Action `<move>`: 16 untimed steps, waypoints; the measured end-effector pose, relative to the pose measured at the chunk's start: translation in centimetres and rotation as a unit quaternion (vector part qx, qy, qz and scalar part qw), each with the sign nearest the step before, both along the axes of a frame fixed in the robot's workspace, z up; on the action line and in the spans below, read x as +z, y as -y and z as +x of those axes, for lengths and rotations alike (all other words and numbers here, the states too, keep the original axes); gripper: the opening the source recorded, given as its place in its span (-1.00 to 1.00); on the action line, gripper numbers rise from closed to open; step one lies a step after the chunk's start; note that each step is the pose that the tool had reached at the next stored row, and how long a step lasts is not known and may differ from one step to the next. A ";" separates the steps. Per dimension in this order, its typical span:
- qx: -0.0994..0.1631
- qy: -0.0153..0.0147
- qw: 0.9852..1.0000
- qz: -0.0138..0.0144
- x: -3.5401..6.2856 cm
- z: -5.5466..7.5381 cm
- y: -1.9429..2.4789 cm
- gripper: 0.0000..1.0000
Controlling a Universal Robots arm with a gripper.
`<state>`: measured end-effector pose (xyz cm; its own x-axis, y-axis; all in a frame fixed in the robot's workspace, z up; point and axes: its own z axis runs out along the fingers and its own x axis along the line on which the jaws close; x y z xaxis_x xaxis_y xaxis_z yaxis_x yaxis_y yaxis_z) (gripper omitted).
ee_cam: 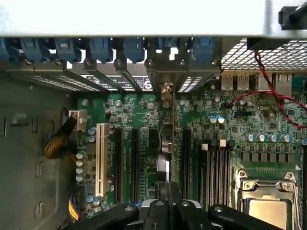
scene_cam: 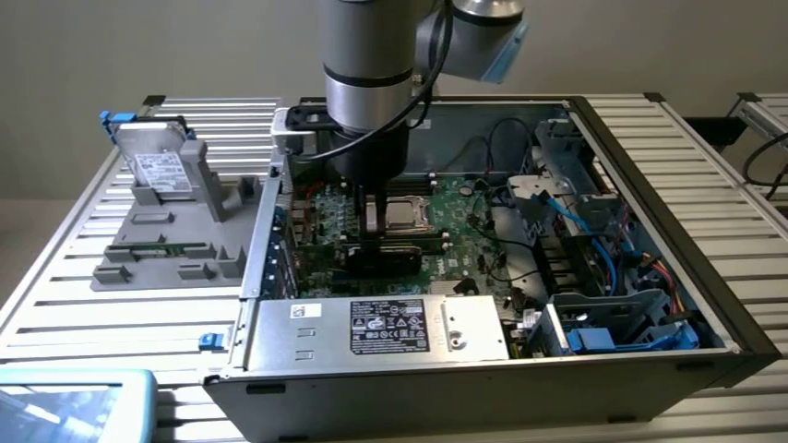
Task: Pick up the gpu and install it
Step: 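Press down on the gpu until it lock into place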
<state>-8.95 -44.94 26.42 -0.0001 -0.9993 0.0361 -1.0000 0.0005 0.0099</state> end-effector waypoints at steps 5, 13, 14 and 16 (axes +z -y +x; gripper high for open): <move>0.000 0.000 1.000 0.003 0.19 0.0 -0.07 -0.76; -0.003 -0.014 1.000 0.004 1.88 -0.2 0.15 -0.76; -0.003 -0.015 1.000 0.004 2.02 -0.2 0.18 -0.76; -0.003 -0.018 1.000 0.005 2.36 -0.4 0.24 -0.76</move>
